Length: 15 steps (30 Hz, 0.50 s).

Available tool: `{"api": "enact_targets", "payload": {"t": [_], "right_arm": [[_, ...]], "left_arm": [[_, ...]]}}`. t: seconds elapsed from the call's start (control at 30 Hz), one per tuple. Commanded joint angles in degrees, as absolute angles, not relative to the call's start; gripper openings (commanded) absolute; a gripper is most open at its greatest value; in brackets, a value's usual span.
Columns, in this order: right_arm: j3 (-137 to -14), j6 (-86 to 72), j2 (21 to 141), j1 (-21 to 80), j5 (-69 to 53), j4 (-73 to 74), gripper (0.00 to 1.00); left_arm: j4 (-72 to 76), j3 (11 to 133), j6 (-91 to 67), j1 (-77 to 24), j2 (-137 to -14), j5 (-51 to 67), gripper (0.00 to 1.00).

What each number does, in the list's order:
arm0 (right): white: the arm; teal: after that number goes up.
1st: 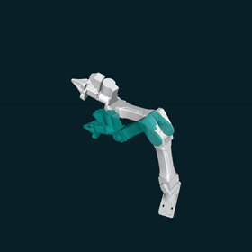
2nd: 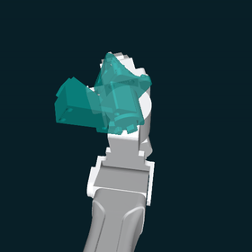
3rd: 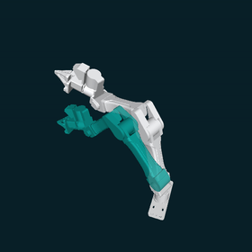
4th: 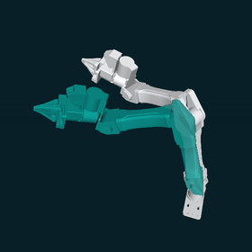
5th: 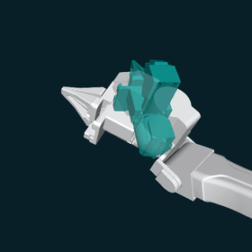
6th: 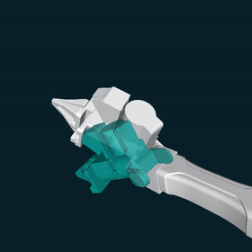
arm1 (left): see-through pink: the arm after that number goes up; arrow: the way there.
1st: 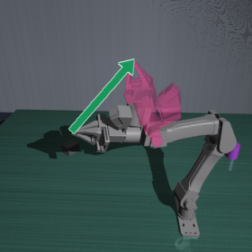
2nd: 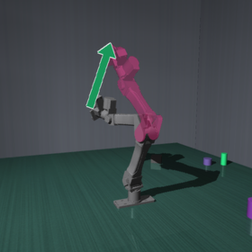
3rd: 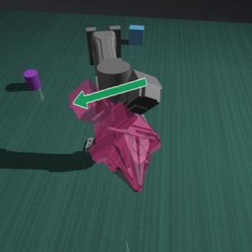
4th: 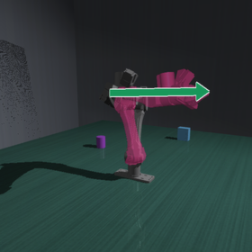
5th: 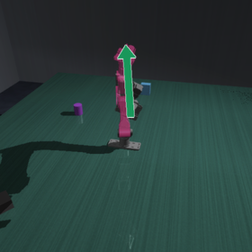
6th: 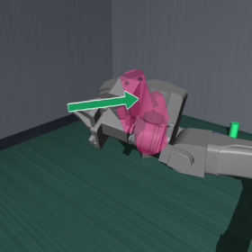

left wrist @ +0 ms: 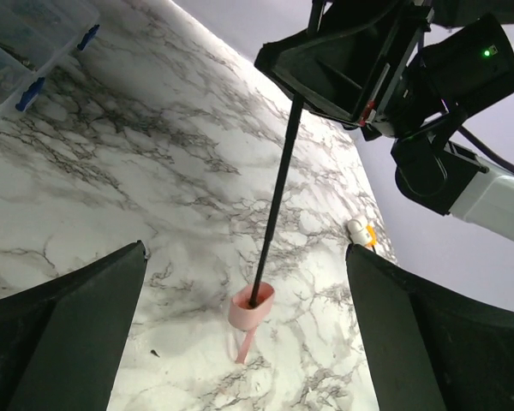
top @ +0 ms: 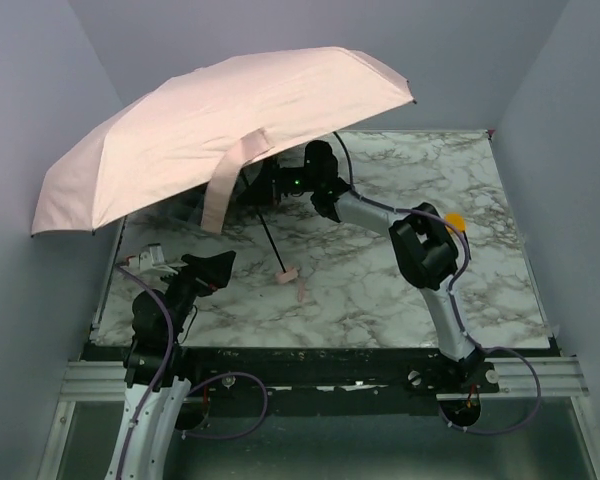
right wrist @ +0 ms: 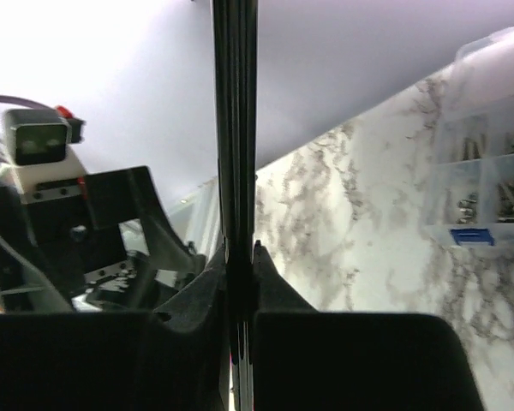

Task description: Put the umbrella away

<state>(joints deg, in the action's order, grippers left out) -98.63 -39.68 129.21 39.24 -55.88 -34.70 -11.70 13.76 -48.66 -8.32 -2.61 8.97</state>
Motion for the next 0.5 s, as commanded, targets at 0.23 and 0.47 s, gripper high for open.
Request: {"api": "enact_targets", "payload": {"t": [0.23, 0.47], "right_arm": [[-102.9, -46.0, 119.1, 35.7, -63.7, -34.0, 0.01], [-98.7, -37.9, 110.9, 33.8, -64.4, -24.6, 0.01]], "left_arm": [[1.8, 25.8, -47.7, -8.1, -17.2, 13.4, 0.98], [15.8, 30.8, -52.7, -8.0, -29.0, 19.6, 0.99]]}}
